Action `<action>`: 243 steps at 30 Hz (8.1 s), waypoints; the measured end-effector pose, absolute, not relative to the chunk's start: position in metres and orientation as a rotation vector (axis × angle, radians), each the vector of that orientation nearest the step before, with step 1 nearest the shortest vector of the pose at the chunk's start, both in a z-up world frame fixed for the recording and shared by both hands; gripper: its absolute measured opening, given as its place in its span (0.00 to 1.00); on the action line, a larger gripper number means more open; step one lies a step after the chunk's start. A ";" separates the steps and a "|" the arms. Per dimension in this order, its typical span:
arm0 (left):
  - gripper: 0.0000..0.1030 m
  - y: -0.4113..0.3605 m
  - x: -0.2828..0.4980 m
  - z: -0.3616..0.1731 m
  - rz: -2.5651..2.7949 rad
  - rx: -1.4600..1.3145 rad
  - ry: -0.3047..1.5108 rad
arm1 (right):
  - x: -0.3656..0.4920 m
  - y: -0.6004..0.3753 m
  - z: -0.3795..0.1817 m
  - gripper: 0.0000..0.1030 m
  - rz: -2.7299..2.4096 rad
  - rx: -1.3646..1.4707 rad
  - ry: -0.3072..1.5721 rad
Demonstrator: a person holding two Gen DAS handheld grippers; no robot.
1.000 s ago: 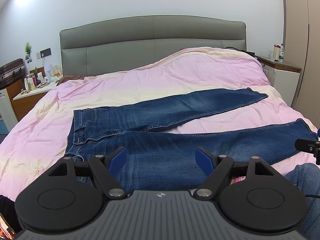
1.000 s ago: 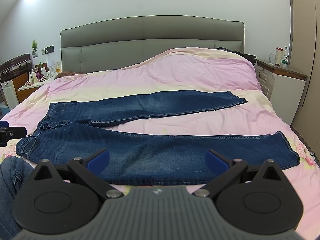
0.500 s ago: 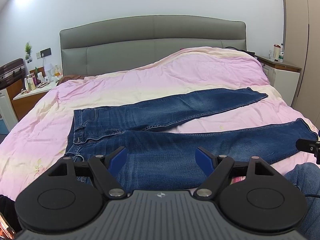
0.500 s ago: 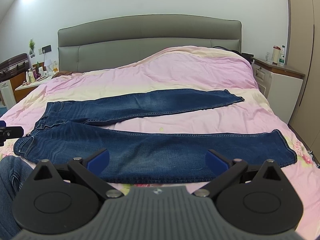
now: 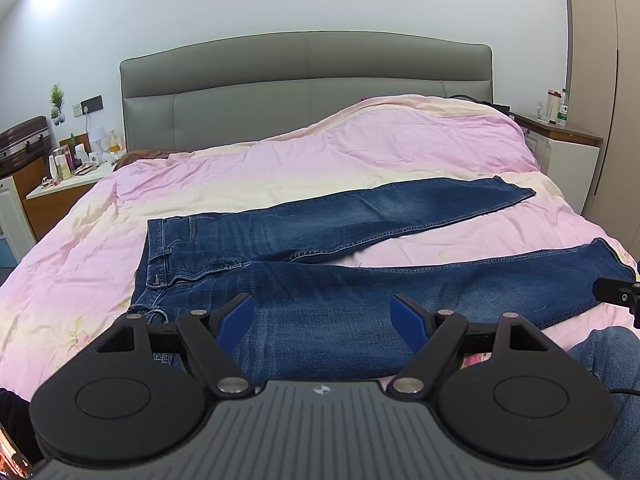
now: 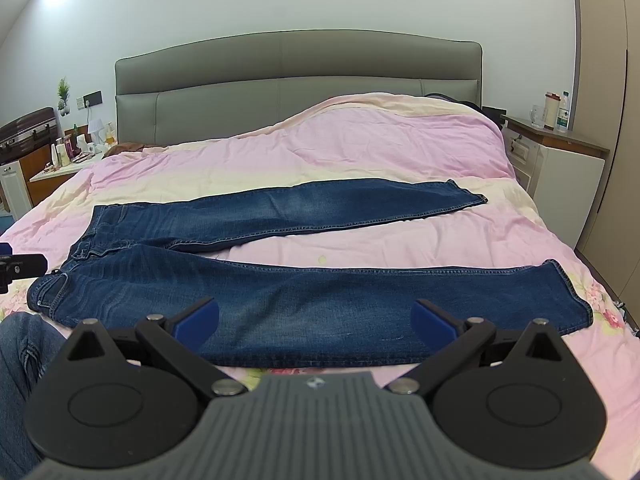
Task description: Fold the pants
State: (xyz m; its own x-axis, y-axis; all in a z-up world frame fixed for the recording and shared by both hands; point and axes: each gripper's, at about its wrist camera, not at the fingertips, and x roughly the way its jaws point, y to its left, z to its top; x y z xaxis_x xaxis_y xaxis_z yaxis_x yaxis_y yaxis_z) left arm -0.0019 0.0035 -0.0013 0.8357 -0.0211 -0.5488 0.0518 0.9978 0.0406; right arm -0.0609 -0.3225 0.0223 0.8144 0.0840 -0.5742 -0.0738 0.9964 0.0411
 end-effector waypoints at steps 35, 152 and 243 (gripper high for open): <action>0.88 -0.001 -0.002 0.001 -0.048 0.053 0.583 | -0.066 -0.325 0.027 0.95 0.066 0.018 0.609; 0.23 0.193 0.134 -0.115 0.061 0.528 1.017 | 0.105 -0.570 -0.168 0.02 -0.031 -0.908 0.959; 0.77 0.288 0.253 -0.139 0.161 0.211 0.971 | 0.275 -0.166 -0.121 0.46 0.540 -0.179 0.953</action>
